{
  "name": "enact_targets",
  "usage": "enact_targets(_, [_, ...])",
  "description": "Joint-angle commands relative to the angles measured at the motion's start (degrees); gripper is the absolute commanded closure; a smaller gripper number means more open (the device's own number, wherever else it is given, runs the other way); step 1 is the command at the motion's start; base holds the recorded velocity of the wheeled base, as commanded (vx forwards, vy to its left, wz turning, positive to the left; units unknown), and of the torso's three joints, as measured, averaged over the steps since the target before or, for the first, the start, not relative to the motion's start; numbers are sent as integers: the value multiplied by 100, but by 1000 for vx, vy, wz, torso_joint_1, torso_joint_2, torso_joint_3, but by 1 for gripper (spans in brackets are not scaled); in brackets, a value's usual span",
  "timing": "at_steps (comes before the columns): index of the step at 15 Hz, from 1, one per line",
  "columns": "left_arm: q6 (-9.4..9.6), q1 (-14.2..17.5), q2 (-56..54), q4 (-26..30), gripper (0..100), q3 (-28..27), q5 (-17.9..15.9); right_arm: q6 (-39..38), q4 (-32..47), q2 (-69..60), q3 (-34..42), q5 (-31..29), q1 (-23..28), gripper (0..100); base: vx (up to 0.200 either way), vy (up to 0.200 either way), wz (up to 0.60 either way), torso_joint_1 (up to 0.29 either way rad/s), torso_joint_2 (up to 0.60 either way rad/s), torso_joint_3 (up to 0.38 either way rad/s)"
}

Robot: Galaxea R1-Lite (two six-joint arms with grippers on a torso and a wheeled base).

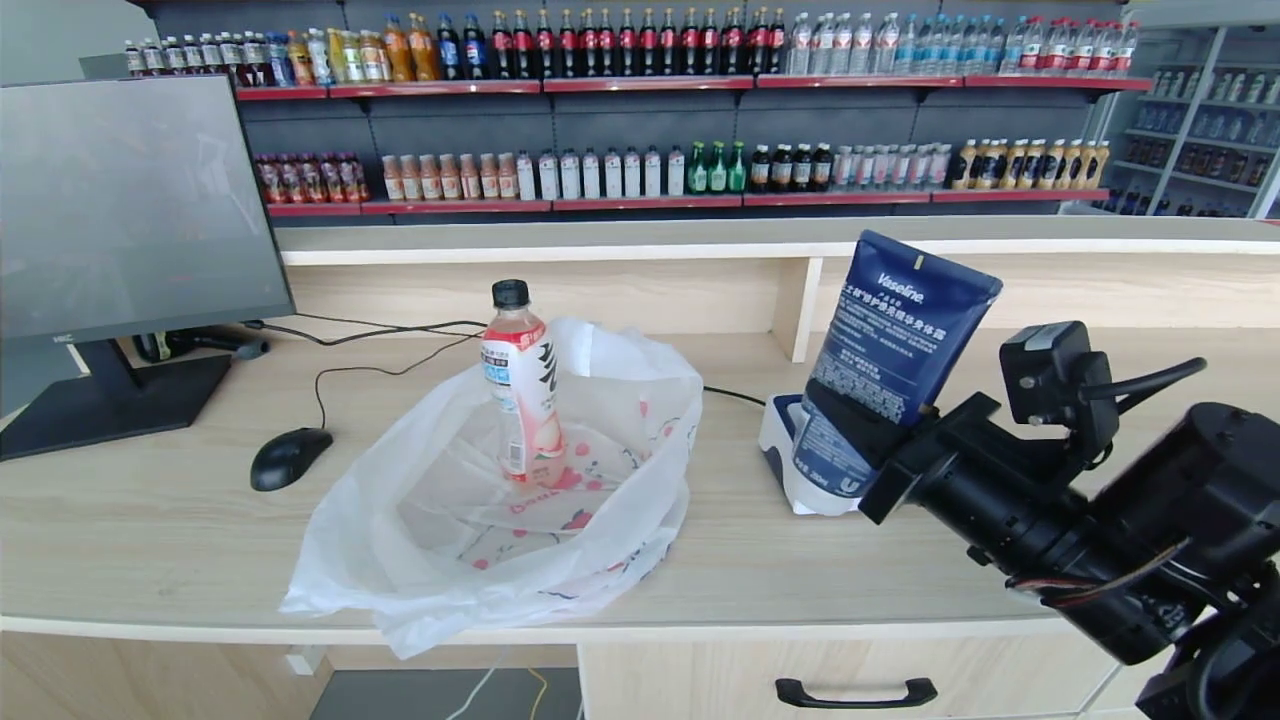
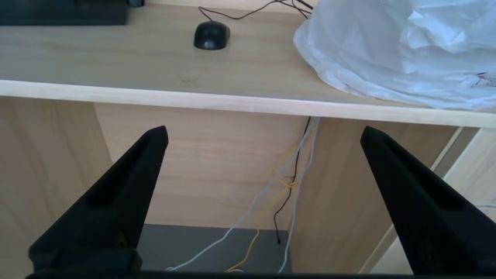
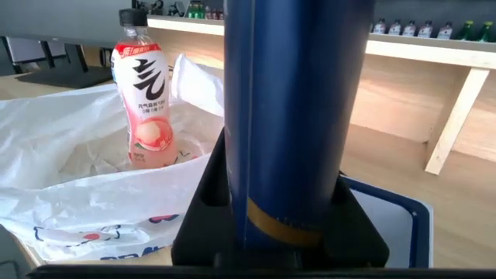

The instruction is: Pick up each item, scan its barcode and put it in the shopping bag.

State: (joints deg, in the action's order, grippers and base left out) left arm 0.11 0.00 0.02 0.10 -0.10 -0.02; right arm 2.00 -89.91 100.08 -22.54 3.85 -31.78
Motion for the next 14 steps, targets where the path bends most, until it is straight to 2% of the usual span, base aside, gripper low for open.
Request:
enact_targets(1, [-11, 9, -2, -1, 0, 1, 2, 11, -9, 46, 22, 1, -4, 100, 0, 200, 0, 2, -2, 2])
enact_targets(9, [-11, 0, -2, -1, 0, 1, 2, 29, -9, -270, 320, 1, 14, 100, 0, 200, 0, 0, 5, 1])
enact_targets(12, [-11, 0, -2, -1, 0, 1, 2, 29, -9, -376, 303, 1, 251, 100, 0, 200, 0, 2, 2, 4])
enact_targets(14, [-2, 0, -2, -1, 0, 1, 2, 29, -9, -393, 241, 10, 260, 100, 0, 0, 0, 0, 0, 0])
